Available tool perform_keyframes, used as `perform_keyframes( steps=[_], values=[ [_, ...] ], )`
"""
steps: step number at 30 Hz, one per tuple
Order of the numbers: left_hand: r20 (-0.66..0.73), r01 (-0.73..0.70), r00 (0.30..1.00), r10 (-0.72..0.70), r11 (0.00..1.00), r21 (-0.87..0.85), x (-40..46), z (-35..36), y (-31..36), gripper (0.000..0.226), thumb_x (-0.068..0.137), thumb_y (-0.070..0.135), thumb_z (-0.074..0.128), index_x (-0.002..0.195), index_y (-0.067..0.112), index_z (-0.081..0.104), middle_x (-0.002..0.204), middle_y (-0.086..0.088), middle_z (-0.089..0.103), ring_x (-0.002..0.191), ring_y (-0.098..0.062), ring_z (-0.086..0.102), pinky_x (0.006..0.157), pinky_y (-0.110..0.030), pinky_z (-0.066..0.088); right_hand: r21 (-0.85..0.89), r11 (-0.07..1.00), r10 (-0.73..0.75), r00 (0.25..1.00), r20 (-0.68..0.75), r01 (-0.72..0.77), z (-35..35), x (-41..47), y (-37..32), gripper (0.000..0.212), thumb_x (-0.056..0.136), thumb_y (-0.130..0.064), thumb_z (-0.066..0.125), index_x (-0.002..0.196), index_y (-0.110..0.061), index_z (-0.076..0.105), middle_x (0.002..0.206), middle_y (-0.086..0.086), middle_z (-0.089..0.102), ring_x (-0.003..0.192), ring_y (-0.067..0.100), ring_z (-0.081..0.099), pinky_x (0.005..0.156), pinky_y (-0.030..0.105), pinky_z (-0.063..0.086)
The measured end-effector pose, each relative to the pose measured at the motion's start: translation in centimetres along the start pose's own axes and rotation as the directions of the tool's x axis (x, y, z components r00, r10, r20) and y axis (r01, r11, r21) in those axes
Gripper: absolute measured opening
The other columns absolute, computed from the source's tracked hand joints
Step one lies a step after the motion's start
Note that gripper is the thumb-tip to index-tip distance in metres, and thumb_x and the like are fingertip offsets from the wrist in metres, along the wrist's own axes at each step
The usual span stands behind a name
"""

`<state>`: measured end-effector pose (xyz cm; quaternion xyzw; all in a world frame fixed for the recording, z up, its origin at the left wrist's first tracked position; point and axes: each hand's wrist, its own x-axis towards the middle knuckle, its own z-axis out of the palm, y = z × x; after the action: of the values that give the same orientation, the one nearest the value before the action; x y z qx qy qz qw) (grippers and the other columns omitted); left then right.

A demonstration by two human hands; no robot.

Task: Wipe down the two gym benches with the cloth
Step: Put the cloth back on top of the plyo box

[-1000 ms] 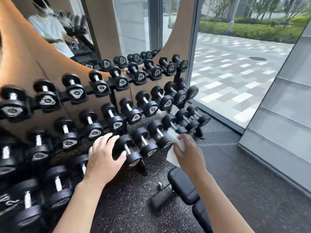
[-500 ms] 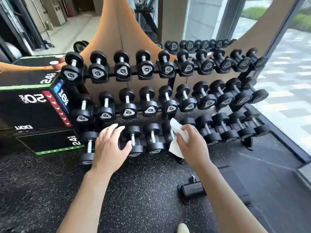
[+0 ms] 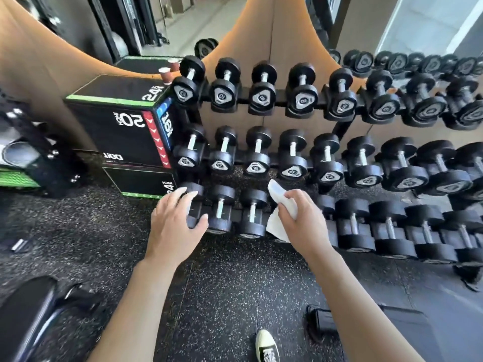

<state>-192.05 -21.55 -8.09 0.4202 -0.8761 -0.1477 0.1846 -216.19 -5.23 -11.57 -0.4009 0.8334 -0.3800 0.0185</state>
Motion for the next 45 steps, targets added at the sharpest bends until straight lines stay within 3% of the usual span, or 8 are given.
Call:
perform_keyframes(
  steps=[4, 7, 11, 19, 24, 34, 38, 45],
  values=[
    [-0.039, 0.048, 0.998, -0.047, 0.998, 0.030, 3.8, 0.3, -0.5, 0.057, 0.094, 0.041, 0.066, 0.146, 0.019, 0.057, 0.156, -0.002, 0.048, 0.145, -0.026, 0.037, 0.122, -0.051, 0.034, 0.030, 0.999, -0.017, 0.999, 0.036, 0.016, 1.7, 5.1, 0.6, 0.020, 0.097, -0.041, 0.055, 0.116, -0.034, 0.051, 0.112, -0.025, 0.052, 0.080, -0.011, 0.054, 0.060, 0.018, 0.039],
    [-0.077, 0.079, 0.994, -0.074, 0.996, 0.053, 6.0, 0.4, -1.1, 0.057, 0.095, 0.040, 0.066, 0.146, 0.020, 0.057, 0.156, -0.001, 0.048, 0.143, -0.023, 0.037, 0.120, -0.050, 0.035, 0.073, 0.997, -0.046, 0.996, 0.072, 0.041, 3.4, 9.0, 0.7, 0.021, 0.098, -0.041, 0.055, 0.116, -0.033, 0.052, 0.114, -0.021, 0.055, 0.077, -0.002, 0.054, 0.063, 0.028, 0.040],
    [-0.114, 0.177, 0.979, -0.167, 0.981, 0.082, 7.5, -0.7, -2.8, 0.058, 0.095, 0.043, 0.065, 0.148, 0.021, 0.055, 0.157, 0.001, 0.046, 0.144, -0.023, 0.036, 0.121, -0.051, 0.035, 0.127, 0.985, -0.129, 0.985, 0.118, 0.114, 6.6, 13.6, -0.7, 0.021, 0.098, -0.041, 0.055, 0.117, -0.030, 0.053, 0.116, -0.017, 0.058, 0.081, 0.005, 0.055, 0.069, 0.029, 0.042],
    [-0.218, 0.408, 0.899, -0.379, 0.907, 0.105, 7.0, -4.7, -10.2, 0.057, 0.097, 0.044, 0.064, 0.149, 0.025, 0.053, 0.160, 0.003, 0.042, 0.148, -0.025, 0.034, 0.123, -0.051, 0.032, 0.255, 0.940, -0.290, 0.924, 0.248, 0.227, 15.6, 18.8, -8.5, 0.020, 0.098, -0.041, 0.057, 0.116, -0.035, 0.051, 0.104, -0.020, 0.052, 0.081, -0.001, 0.043, 0.073, 0.029, 0.038],
    [-0.249, 0.495, 0.851, -0.463, 0.865, 0.080, 7.0, -6.2, -16.6, 0.057, 0.098, 0.046, 0.063, 0.150, 0.026, 0.052, 0.162, 0.003, 0.041, 0.150, -0.024, 0.031, 0.125, -0.050, 0.028, 0.292, 0.918, -0.356, 0.882, 0.308, 0.268, 21.8, 20.1, -13.7, 0.020, 0.098, -0.040, 0.056, 0.117, -0.033, 0.053, 0.113, -0.016, 0.058, 0.089, 0.000, 0.048, 0.079, 0.027, 0.039],
    [-0.221, 0.468, 0.862, -0.456, 0.884, 0.002, 10.6, -10.4, -35.0, 0.055, 0.098, 0.044, 0.064, 0.149, 0.027, 0.054, 0.158, 0.007, 0.042, 0.147, -0.018, 0.030, 0.124, -0.049, 0.031, 0.249, 0.945, -0.296, 0.878, 0.375, 0.213, 36.2, 20.7, -26.4, 0.019, 0.095, -0.044, 0.057, 0.103, -0.052, 0.042, 0.096, -0.022, 0.056, 0.075, 0.003, 0.050, 0.071, 0.030, 0.040],
    [-0.205, 0.457, 0.874, -0.441, 0.889, 0.036, 12.2, -13.1, -42.3, 0.055, 0.097, 0.042, 0.066, 0.148, 0.024, 0.055, 0.156, 0.004, 0.045, 0.146, -0.022, 0.035, 0.122, -0.051, 0.034, 0.231, 0.953, -0.277, 0.869, 0.410, 0.195, 41.0, 21.0, -32.6, 0.016, 0.095, -0.046, 0.056, 0.106, -0.050, 0.045, 0.102, -0.019, 0.061, 0.086, -0.010, 0.054, 0.072, 0.029, 0.040],
    [-0.198, 0.477, 0.862, -0.466, 0.879, 0.009, 13.5, -15.5, -50.2, 0.056, 0.097, 0.045, 0.064, 0.148, 0.024, 0.054, 0.158, 0.004, 0.044, 0.147, -0.021, 0.033, 0.120, -0.052, 0.034, 0.227, 0.951, -0.294, 0.845, 0.447, 0.211, 46.5, 21.5, -39.9, 0.018, 0.097, -0.040, 0.060, 0.113, -0.038, 0.053, 0.107, -0.016, 0.062, 0.093, 0.008, 0.058, 0.078, 0.030, 0.042]
  ],
)
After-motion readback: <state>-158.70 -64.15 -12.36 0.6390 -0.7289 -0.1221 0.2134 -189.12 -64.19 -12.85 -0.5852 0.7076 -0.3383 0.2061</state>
